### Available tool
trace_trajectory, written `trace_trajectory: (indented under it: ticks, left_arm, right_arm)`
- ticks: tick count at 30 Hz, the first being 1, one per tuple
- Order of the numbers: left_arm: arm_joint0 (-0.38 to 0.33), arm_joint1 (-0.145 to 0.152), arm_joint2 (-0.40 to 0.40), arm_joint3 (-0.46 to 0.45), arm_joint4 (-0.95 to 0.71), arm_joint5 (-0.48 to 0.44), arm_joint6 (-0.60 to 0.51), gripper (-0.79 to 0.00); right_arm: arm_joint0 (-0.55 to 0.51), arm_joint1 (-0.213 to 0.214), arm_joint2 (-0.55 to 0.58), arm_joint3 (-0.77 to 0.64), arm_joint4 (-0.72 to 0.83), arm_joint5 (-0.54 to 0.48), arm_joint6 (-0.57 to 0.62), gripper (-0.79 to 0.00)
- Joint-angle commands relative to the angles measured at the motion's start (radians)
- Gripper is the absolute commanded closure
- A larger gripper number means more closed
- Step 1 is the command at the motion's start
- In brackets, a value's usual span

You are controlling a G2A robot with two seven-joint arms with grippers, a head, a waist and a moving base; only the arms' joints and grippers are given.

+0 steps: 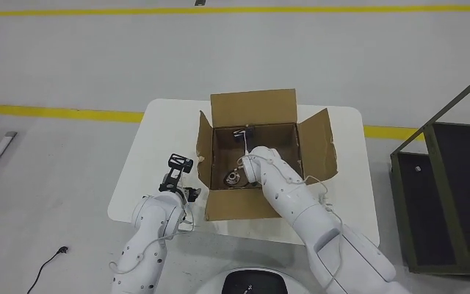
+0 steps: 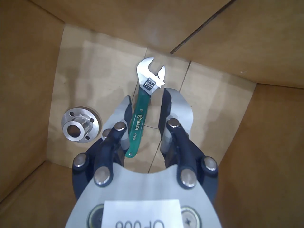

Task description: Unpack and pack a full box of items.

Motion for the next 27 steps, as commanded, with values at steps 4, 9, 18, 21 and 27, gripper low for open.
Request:
trace_trajectory:
  ticks: [4,9,18,21,27]
  left_arm:
    - [0.0,0.0,0.0,0.0,0.0,0.0,0.0,-0.785]
    - [0.0,0.0,0.0,0.0,0.0,0.0,0.0,-0.785]
    - [0.0,0.0,0.0,0.0,0.0,0.0,0.0,-0.785]
    - [0.0,0.0,0.0,0.0,0.0,0.0,0.0,-0.785]
    - [0.0,0.0,0.0,0.0,0.0,0.0,0.0,-0.785]
  right_arm:
    - [-0.004,0.003,0.008,-0.008,-0.007,0.009,0.025,-0.342]
    - [-0.014,0.003,0.012,-0.008,-0.011,0.002,0.024,-0.339]
    - [-0.026,-0.005,0.013,0.02,-0.009,0.009,0.015,-0.363]
    - [-0.026,-0.008,0.017,0.033,-0.004,0.012,0.007,-0.36]
    - [-0.022,-0.016,0.02,0.053,0.007,0.012,-0.006,-0.351]
